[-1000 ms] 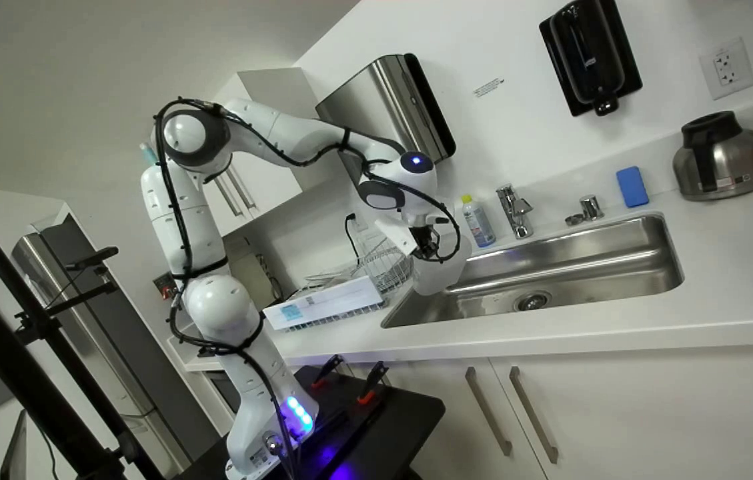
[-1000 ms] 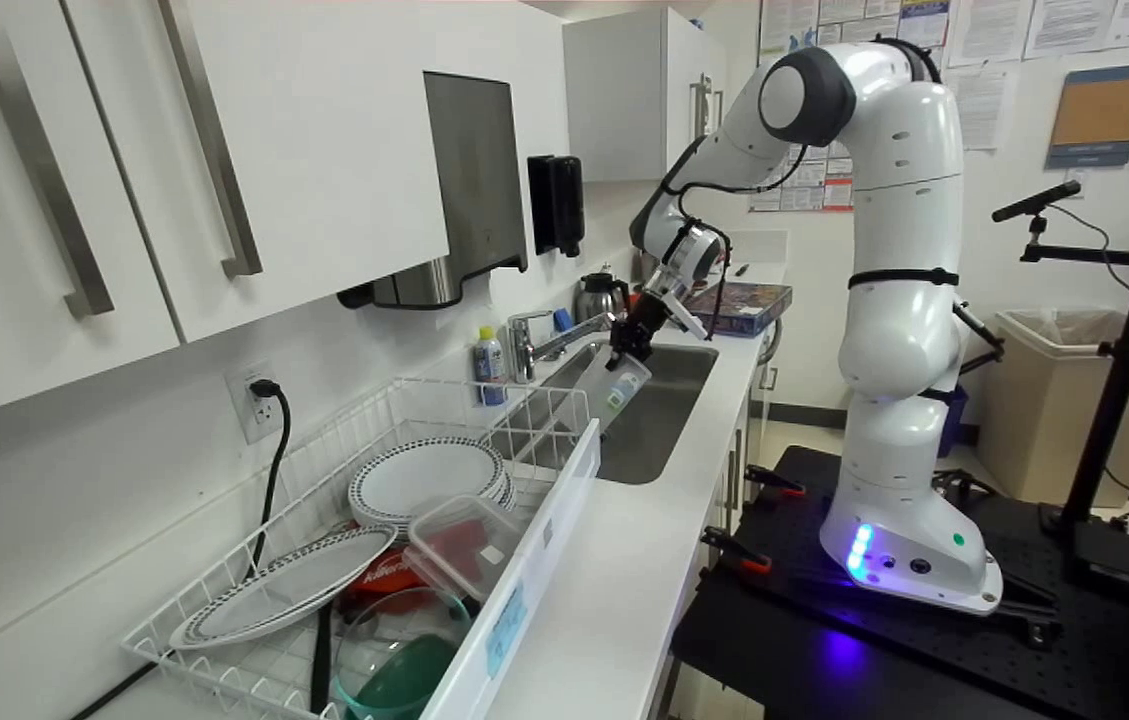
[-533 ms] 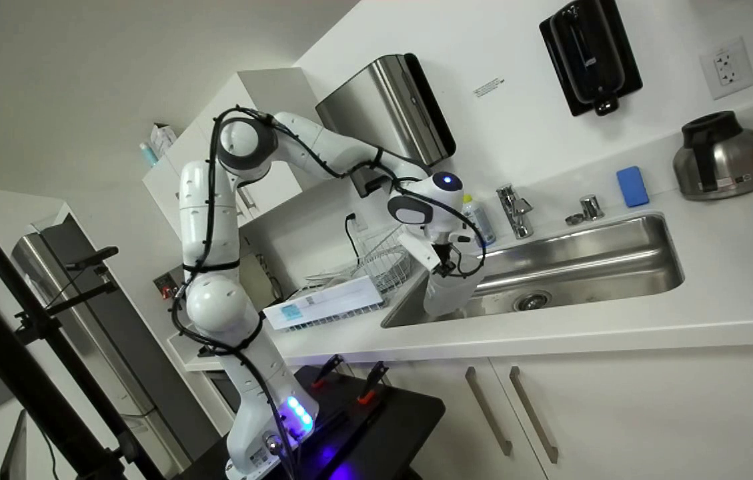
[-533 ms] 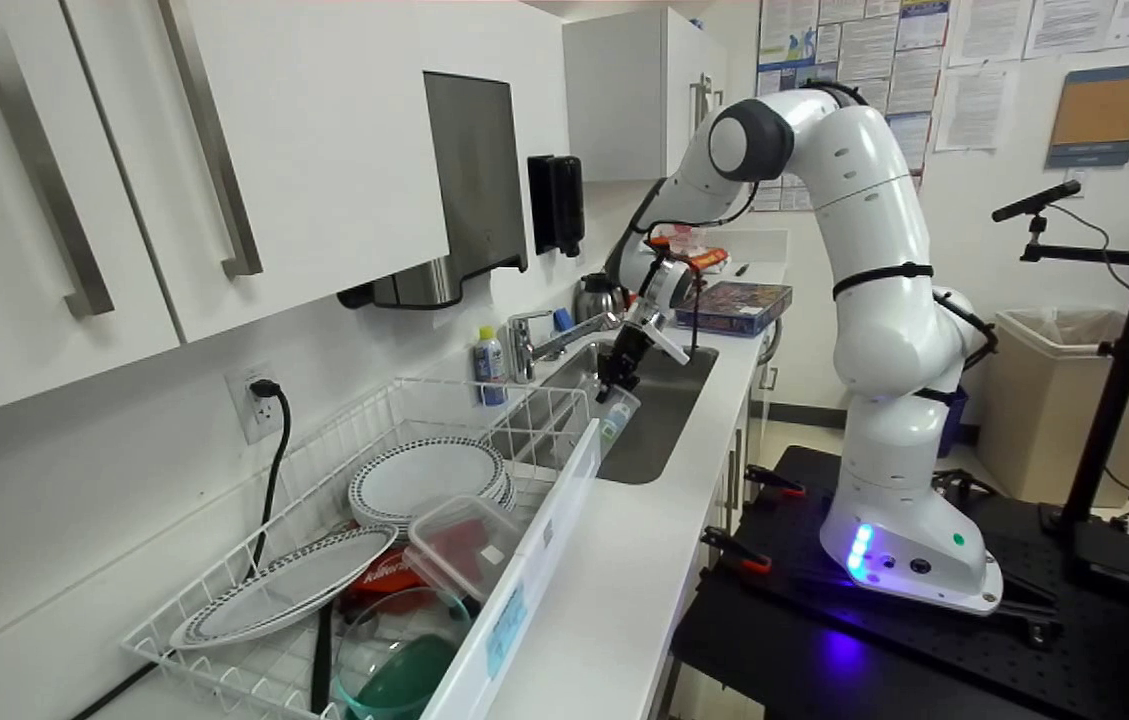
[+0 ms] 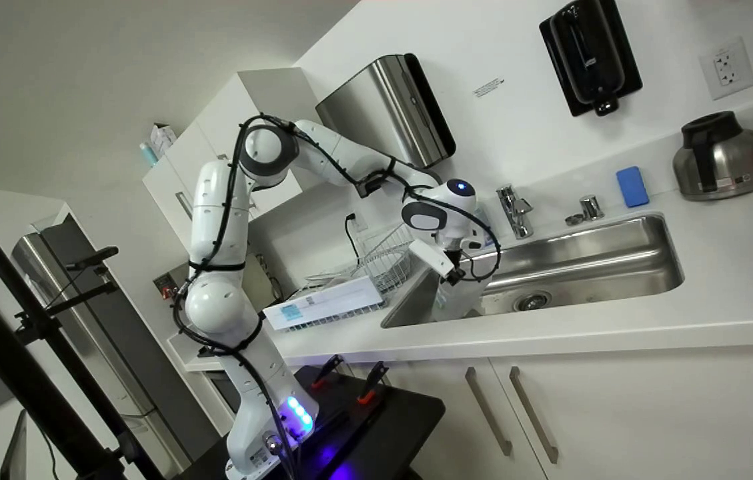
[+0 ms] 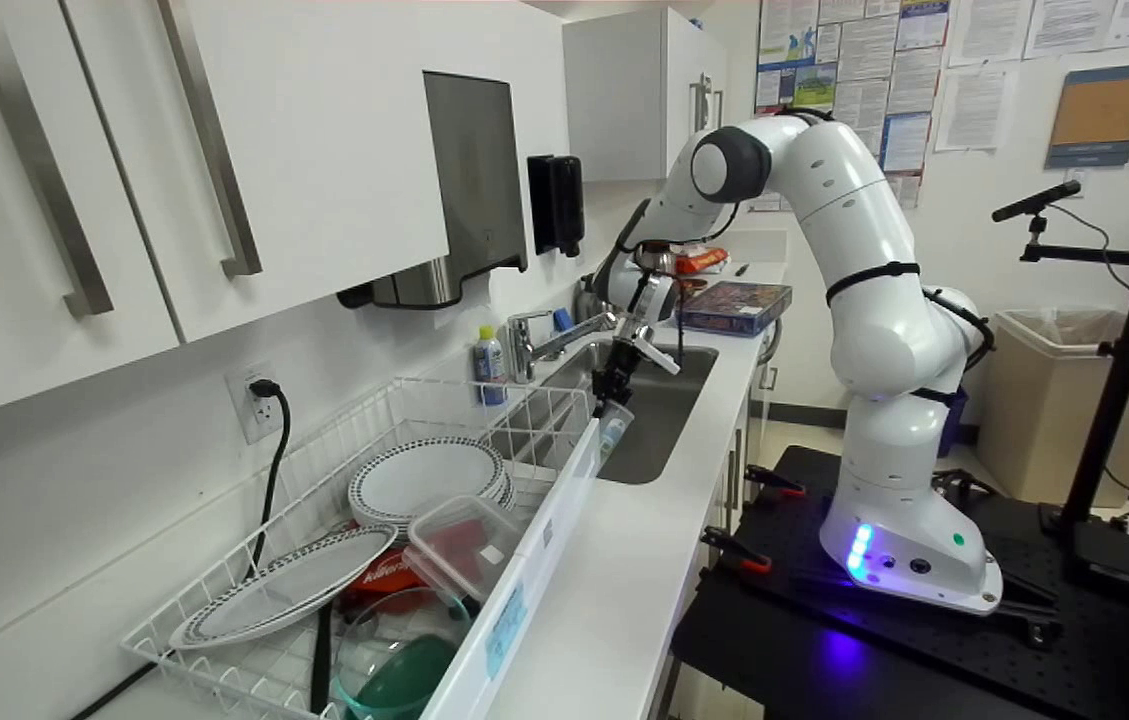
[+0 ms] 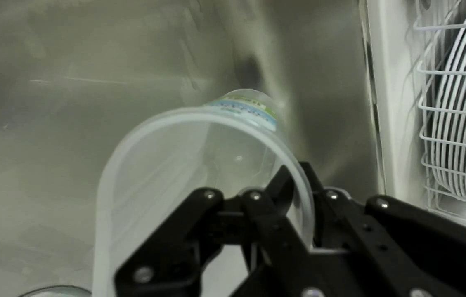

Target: Pick up the jar from the plate holder and put it in the sink

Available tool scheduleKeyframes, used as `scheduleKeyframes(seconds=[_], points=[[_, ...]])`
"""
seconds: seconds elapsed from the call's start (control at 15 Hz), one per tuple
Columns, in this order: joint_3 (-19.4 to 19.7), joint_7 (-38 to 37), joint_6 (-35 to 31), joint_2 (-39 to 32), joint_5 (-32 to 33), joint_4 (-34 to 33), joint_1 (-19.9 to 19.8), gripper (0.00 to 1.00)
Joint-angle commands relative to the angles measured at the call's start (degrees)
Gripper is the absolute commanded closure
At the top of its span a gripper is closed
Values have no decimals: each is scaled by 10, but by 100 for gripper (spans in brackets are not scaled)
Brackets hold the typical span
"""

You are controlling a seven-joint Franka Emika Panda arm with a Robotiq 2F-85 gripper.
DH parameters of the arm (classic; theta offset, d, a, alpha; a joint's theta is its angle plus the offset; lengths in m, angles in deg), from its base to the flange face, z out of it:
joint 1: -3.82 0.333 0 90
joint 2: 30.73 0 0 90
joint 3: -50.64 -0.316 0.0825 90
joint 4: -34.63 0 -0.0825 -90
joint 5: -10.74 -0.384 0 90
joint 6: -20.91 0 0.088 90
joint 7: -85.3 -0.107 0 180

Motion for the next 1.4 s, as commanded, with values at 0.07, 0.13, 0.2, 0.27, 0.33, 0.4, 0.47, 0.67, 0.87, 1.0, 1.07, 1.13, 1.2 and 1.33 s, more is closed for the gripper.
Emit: scheduleKeyframes(seconds=[0.07, 0.13, 0.2, 0.27, 0.33, 0.4, 0.47, 0.67, 0.87, 1.0, 1.07, 1.13, 1.2, 1.33], points=[[-18, -18, -52, -22, 29, -5, 7, 67], [-19, -19, -67, -18, 33, 1, 11, 66], [-21, -22, -87, -20, 41, 5, 14, 59], [-24, -26, -112, -21, 49, 12, 17, 53], [-28, -30, -135, -25, 55, 14, 18, 44], [-32, -35, -155, -28, 61, 18, 18, 37], [-35, -46, -173, -30, 70, 21, 19, 30], [-43, -77, -223, -21, 98, 37, 19, 7], [-51, -102, -243, 17, 124, 67, 10, 0], [-49, -115, -235, 59, 146, 93, 5, 0], [-55, -101, -223, 84, 152, 108, -5, 0], [-55, -95, -223, 120, 160, 131, -8, 0], [-51, -101, -224, 147, 167, 148, -8, 0], [-37, -127, -233, 208, 188, 187, -2, 0]])
